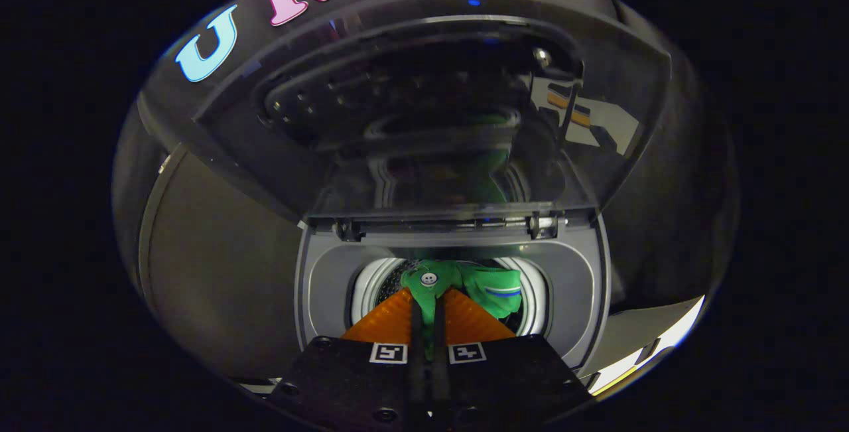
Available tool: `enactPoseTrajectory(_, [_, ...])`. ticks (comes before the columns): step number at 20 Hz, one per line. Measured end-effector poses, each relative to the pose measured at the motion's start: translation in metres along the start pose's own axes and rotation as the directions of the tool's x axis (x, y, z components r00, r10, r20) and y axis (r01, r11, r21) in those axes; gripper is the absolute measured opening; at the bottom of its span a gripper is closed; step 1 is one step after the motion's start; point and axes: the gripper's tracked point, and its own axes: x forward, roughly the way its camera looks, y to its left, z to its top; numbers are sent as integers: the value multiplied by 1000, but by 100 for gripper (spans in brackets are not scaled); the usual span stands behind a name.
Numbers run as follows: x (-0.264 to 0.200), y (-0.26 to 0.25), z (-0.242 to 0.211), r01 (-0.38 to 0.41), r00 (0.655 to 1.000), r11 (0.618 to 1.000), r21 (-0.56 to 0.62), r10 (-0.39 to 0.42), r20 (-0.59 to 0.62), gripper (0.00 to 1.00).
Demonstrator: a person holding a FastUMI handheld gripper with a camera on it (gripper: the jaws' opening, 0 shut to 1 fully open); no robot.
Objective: Put the clothes into the washing machine and then close the washing machine lid.
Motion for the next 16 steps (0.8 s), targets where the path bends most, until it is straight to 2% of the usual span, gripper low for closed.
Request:
enactPoseTrajectory(2, [14, -1, -12, 1, 1000, 1000, -15, -1, -8, 8])
enactPoseTrajectory(4, [28, -11, -24, 42, 999, 998, -47, -44, -26, 8])
enactPoseTrajectory(7, [38, -14, -41, 55, 996, 998, -11, -56, -74, 8])
enactPoseTrajectory(8, [43, -17, -49, 57, 995, 998, 8, -56, -85, 13])
enactPoseTrajectory(10, [41, -20, -43, 71, 996, 997, 4, -70, -53, 16])
enactPoseTrajectory(11, [42, -20, -42, 70, 997, 998, -3, -70, -34, 12])
enactPoseTrajectory(15, [39, -17, -37, 71, 997, 997, 3, -71, -39, 24])
enactPoseTrajectory(16, [41, -13, -38, 58, 997, 998, 27, -57, -47, 25])
